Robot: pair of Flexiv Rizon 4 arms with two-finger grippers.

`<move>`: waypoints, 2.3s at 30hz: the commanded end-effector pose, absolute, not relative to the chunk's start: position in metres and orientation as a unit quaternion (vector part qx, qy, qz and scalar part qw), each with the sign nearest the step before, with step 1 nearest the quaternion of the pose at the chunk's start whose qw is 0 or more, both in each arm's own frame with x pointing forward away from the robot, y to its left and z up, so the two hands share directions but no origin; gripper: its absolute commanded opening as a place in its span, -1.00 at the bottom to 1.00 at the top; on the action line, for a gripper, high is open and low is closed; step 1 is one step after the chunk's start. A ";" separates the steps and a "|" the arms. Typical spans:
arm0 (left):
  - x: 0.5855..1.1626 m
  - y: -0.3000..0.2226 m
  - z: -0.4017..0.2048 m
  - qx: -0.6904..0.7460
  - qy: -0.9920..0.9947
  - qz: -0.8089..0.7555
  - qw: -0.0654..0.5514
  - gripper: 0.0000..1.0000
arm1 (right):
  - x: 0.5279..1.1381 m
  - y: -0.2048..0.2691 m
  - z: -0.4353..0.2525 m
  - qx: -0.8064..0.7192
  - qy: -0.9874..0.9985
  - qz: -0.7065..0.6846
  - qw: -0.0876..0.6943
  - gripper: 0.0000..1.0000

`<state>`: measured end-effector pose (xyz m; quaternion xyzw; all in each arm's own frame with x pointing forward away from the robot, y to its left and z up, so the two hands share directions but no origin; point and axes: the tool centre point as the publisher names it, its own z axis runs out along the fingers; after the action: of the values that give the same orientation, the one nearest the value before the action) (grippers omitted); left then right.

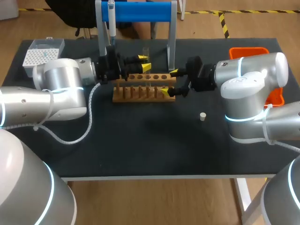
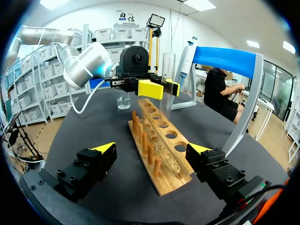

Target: Invert the test tube, pick up the pipette, mount the tip to pipette, aspirate from beaker and dispense into the tube, eject the tip, return the pipette, and cap with the stopper.

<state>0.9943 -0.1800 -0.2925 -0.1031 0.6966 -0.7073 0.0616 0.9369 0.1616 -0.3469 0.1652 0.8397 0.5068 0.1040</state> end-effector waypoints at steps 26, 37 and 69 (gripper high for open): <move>0.953 -0.132 -0.235 -0.149 0.741 -0.647 0.106 1.00 | 0.936 0.162 -0.348 0.166 0.839 0.507 0.105 1.00; 0.917 -0.084 -0.234 -0.234 0.765 -0.588 0.118 1.00 | 0.936 0.162 -0.348 0.166 0.839 0.507 0.105 1.00; 0.877 -0.044 -0.238 -0.318 0.761 -0.551 0.127 1.00 | 0.936 0.162 -0.348 0.166 0.839 0.507 0.105 1.00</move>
<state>0.8771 -0.0421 -0.2374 -0.3169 0.7621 -0.5508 0.1245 0.9369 0.1616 -0.3469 0.1652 0.8397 0.5068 0.1040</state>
